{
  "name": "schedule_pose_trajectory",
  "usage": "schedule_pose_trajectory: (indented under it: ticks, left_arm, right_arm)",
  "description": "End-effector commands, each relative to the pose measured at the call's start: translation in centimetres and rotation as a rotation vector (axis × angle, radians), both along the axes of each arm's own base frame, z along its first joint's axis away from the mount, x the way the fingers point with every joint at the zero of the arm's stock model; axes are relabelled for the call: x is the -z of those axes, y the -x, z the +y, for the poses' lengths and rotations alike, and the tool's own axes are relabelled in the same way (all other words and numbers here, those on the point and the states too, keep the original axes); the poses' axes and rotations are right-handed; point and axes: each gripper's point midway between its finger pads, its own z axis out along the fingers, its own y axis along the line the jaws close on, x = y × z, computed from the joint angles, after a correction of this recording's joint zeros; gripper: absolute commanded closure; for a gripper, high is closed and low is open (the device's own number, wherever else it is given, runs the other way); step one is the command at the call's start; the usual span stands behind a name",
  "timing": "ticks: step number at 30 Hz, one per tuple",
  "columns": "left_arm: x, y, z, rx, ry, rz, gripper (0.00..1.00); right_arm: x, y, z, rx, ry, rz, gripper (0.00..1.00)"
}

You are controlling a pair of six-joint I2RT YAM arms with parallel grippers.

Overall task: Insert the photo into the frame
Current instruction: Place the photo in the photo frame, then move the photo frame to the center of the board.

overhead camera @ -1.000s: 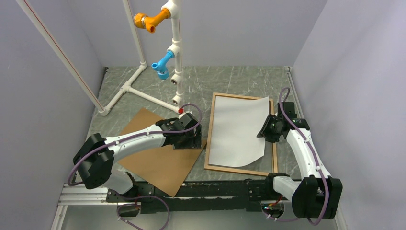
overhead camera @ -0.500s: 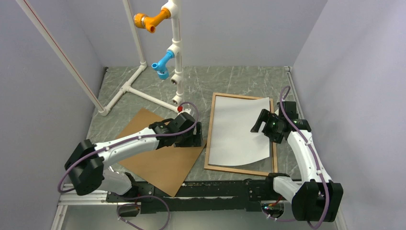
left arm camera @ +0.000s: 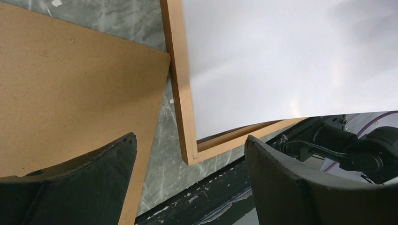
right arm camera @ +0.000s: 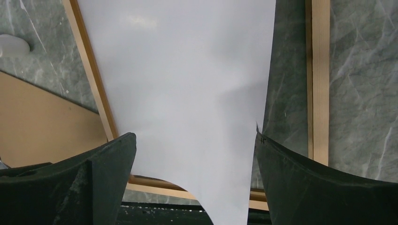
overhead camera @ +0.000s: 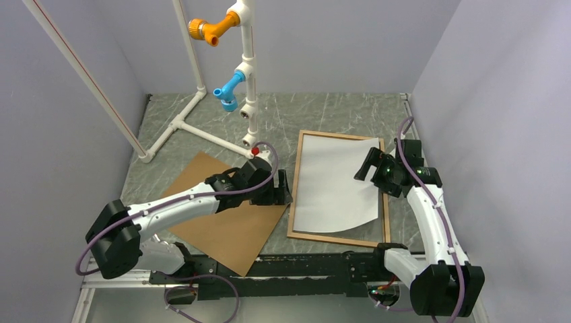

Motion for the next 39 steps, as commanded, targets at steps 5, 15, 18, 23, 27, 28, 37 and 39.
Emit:
schedule_pose_trajectory:
  ticks: [5,15,18,23,27,28,37,39]
  left_arm:
    - [1.3,0.0,-1.0,0.029,-0.022,0.045,0.12]
    - [4.1,0.5,-2.8,0.062,-0.037,0.145,0.15]
    - [4.9,0.8,-3.8,0.074,-0.022,0.169,0.2]
    - [6.4,1.1,-4.6,0.074,-0.039,0.202,0.24]
    - [7.1,1.7,-6.0,0.096,-0.013,0.229,0.27]
    - [7.1,1.9,-6.5,0.103,-0.004,0.233,0.27]
    - [6.5,3.2,-10.7,0.169,0.049,0.256,0.27]
    - [6.4,3.2,-11.3,0.175,0.066,0.262,0.26]
  right_arm:
    - [-2.7,-0.4,-0.9,0.028,0.047,-0.065,0.0]
    - [-3.3,0.0,-1.5,0.075,0.062,-0.064,0.0]
    - [-3.3,0.0,-1.2,0.068,0.045,-0.066,0.0]
    - [-3.4,0.1,-0.8,0.053,0.027,-0.07,0.0]
    - [-3.2,0.2,-0.6,0.048,0.018,-0.065,0.0]
    - [-3.3,0.2,-0.5,0.045,0.015,-0.065,0.0]
    - [-3.6,0.2,-0.4,0.033,0.012,-0.072,0.0]
    - [-3.5,0.3,-0.3,0.031,0.011,-0.072,0.0]
